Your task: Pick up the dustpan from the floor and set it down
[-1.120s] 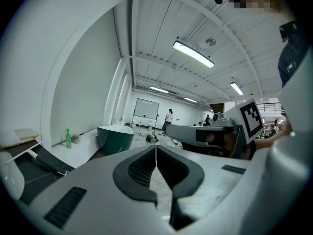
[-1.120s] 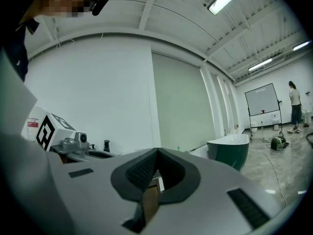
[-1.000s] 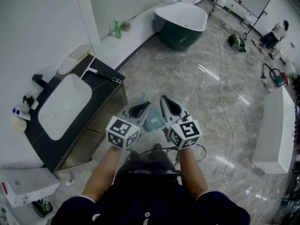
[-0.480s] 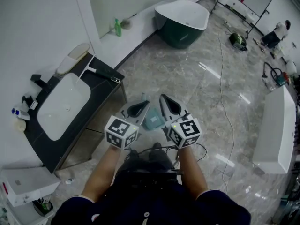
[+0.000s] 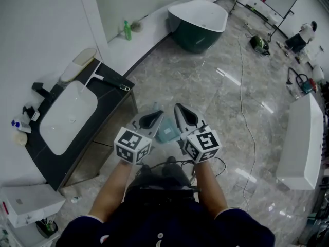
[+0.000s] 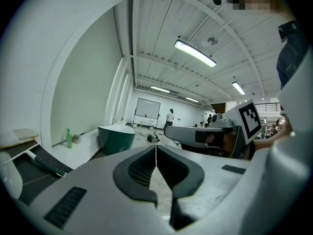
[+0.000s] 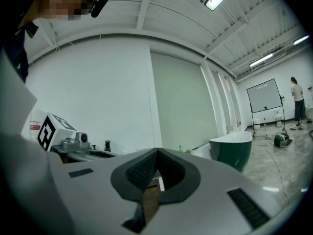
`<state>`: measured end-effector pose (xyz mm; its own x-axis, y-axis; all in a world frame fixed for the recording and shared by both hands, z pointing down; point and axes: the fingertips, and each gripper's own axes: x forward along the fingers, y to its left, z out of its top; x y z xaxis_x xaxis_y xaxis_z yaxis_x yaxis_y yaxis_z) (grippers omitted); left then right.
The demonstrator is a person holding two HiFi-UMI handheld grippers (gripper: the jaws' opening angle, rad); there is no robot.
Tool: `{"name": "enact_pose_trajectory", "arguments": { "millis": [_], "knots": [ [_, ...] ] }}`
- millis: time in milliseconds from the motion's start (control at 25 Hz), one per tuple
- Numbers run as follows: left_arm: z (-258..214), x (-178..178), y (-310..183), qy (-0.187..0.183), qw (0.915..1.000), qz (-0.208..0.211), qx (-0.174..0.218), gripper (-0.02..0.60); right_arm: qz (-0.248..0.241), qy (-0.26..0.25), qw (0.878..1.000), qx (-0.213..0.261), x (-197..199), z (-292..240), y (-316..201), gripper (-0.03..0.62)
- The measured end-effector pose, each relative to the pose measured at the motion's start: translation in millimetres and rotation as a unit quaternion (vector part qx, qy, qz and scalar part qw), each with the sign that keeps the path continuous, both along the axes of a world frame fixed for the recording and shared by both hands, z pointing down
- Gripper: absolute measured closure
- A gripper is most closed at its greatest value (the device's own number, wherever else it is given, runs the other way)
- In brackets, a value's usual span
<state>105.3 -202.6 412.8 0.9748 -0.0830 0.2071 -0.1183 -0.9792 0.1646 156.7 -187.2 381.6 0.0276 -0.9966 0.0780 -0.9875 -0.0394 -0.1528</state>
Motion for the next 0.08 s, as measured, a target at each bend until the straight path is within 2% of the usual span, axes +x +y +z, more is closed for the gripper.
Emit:
{"name": "enact_pose_trajectory", "arguments": {
  "millis": [80],
  "knots": [
    [0.5, 0.1, 0.2, 0.000, 1.0000, 0.000, -0.001, 0.568, 0.001, 0.000, 1.000, 0.000, 0.5, -0.2, 0.2, 0.588]
  ]
}}
